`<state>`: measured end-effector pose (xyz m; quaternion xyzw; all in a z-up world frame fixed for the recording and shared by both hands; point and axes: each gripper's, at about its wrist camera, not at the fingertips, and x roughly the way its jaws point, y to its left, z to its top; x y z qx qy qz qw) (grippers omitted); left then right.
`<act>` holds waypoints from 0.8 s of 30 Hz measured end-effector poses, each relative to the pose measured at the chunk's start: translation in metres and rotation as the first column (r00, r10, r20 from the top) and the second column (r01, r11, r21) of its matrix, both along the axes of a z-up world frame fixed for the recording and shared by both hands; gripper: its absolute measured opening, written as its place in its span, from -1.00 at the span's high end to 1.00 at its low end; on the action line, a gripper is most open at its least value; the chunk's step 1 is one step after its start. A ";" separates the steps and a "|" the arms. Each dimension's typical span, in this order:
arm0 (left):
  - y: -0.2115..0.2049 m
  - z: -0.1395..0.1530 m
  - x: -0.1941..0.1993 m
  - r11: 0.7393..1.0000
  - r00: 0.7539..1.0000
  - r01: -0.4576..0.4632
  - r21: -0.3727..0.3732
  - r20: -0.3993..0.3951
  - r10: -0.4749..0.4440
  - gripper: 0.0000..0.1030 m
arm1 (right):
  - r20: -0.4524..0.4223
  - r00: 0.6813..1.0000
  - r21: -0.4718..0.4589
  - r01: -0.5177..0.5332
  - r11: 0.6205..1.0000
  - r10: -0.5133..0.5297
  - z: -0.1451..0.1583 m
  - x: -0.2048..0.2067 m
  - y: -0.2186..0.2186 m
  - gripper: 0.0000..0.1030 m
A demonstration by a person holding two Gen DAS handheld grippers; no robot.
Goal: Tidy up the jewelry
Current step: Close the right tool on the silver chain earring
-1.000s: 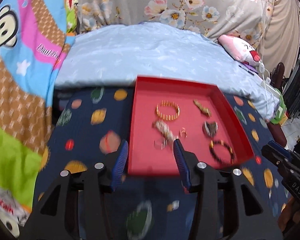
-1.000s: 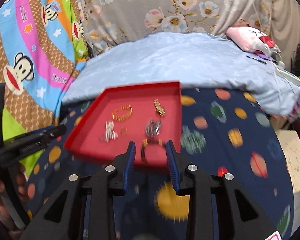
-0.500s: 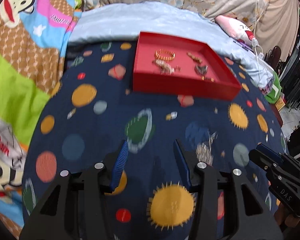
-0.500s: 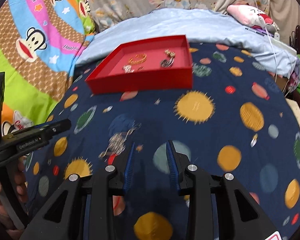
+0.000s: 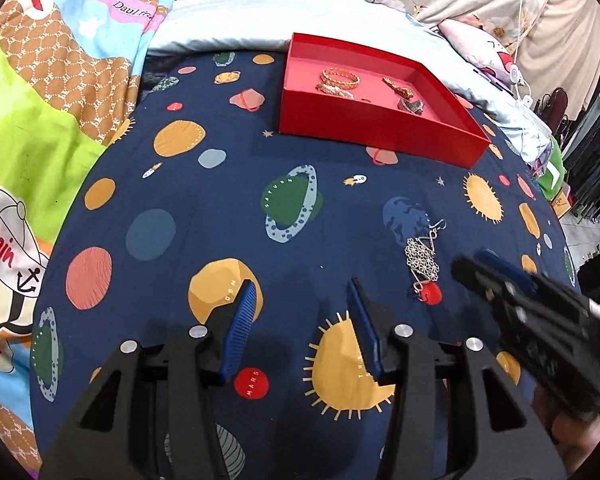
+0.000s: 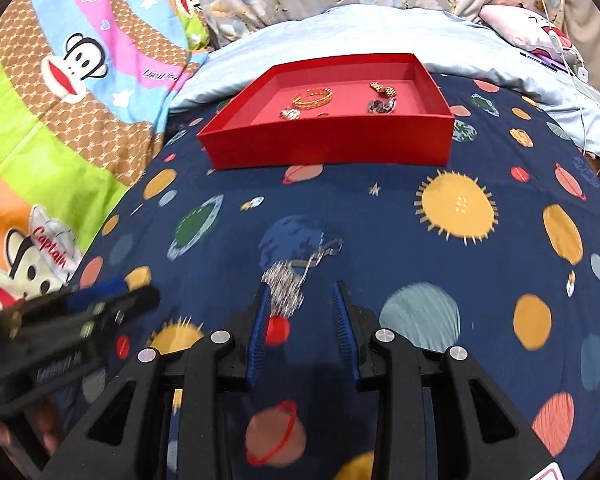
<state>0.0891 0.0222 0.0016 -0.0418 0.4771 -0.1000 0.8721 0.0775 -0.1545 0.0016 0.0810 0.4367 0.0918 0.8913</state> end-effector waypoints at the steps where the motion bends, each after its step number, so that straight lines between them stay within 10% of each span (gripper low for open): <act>1: -0.001 -0.001 -0.001 1.000 1.000 0.003 -0.003 -0.003 -0.003 0.12 | -0.003 1.000 0.003 0.002 1.000 -0.002 -0.001 0.005 0.000 0.40; 12: -0.002 -0.003 -0.002 0.999 1.000 0.014 -0.029 -0.027 -0.015 0.12 | -0.026 1.000 -0.002 0.007 1.000 -0.007 -0.018 0.035 0.006 0.42; 16: -0.006 -0.004 -0.003 0.999 0.999 0.019 -0.034 -0.036 -0.020 0.12 | -0.020 0.999 -0.036 0.027 0.999 -0.028 -0.020 0.037 0.002 0.85; 24: -0.020 -0.003 -0.006 0.997 0.998 0.045 -0.069 -0.048 -0.048 0.11 | -0.026 0.995 -0.008 0.093 0.996 -0.094 -0.016 0.013 -0.029 0.93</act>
